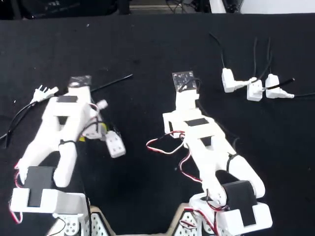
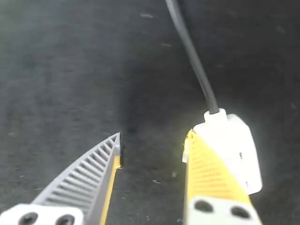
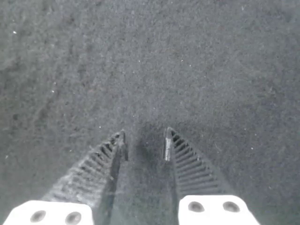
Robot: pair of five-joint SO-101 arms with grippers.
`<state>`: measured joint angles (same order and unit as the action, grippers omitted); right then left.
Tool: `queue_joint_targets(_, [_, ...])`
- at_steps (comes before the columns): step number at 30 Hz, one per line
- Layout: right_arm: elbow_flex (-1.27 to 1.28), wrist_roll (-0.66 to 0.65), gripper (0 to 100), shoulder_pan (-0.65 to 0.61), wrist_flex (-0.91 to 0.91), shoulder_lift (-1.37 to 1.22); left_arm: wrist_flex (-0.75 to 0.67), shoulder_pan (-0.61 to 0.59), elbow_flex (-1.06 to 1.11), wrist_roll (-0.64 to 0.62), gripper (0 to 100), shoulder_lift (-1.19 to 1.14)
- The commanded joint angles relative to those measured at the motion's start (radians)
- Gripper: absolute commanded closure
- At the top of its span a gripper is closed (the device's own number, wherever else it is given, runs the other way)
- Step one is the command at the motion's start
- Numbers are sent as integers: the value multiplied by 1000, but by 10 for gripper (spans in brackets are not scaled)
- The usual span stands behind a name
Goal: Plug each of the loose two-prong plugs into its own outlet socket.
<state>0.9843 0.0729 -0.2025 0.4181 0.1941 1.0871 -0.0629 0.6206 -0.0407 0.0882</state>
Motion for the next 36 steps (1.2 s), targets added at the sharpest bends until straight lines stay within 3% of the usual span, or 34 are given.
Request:
queue_joint_targets(1, [-50,11,874,25,8,36,20,73,24,14,776,35])
queue_joint_targets(6, [-54,15,874,25,8,38,147,71,-16,48,776,37])
queue_joint_targets(11, [-51,15,875,25,8,38,150,24,-147,38,776,61])
queue_joint_targets(20, [-48,15,875,25,8,38,-144,28,-231,-224,776,-164])
queue_joint_targets(25, [-48,15,875,25,8,38,-40,-41,-317,-341,776,-288])
queue_joint_targets(28, [-48,15,875,21,8,38,17,-96,-320,-338,776,-288])
queue_joint_targets(36, [-50,15,875,18,9,38,150,-248,-323,-173,776,-287])
